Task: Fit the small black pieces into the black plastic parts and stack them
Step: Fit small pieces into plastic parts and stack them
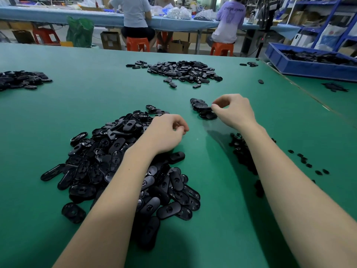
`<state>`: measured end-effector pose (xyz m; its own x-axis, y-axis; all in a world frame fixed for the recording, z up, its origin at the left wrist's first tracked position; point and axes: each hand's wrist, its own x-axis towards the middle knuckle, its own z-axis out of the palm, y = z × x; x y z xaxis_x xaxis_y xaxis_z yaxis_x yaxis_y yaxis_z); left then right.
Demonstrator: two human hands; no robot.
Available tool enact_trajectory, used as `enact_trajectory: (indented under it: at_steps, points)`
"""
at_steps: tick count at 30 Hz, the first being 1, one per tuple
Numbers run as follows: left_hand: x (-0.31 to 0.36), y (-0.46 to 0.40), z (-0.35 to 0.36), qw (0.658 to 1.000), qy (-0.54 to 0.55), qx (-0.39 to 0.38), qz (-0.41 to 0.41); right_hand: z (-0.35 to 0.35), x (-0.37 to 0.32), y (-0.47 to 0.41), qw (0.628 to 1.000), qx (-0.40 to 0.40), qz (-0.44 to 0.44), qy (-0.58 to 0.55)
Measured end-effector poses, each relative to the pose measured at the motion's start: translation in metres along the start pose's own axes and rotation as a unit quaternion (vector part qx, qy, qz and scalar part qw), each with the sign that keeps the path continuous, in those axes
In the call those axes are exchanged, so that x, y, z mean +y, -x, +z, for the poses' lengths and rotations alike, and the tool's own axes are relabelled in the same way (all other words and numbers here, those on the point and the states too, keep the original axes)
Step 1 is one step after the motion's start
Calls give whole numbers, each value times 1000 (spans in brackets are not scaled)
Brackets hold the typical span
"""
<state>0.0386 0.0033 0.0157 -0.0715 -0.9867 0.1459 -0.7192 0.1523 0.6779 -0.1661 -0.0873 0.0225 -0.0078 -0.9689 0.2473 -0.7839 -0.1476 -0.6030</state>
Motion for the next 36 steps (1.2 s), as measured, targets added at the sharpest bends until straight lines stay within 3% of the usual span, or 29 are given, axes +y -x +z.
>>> enact_trajectory:
  at_steps: [2,6,8,14,19,30,36]
  points:
    - [0,0,1,1000,21,10,-9,-6,-3,22,998,-55,-17,-16]
    - [-3,-1,2,999,39,15,-24,-8,-14,62,962,-267,-63,4]
    - [-4,-1,2,999,31,19,-25,-4,-20,70,948,-304,-91,-11]
    - [-2,-1,1,1000,20,12,-15,11,-31,79,936,-314,-160,-24]
    - [-3,-1,1,1000,20,9,-18,8,-26,75,944,-285,-156,-52]
    - [-1,0,0,1000,11,-1,-17,4,-28,75,926,-345,-149,-11]
    - [0,1,-1,1000,13,-6,-14,4,-29,76,928,-341,-151,-5]
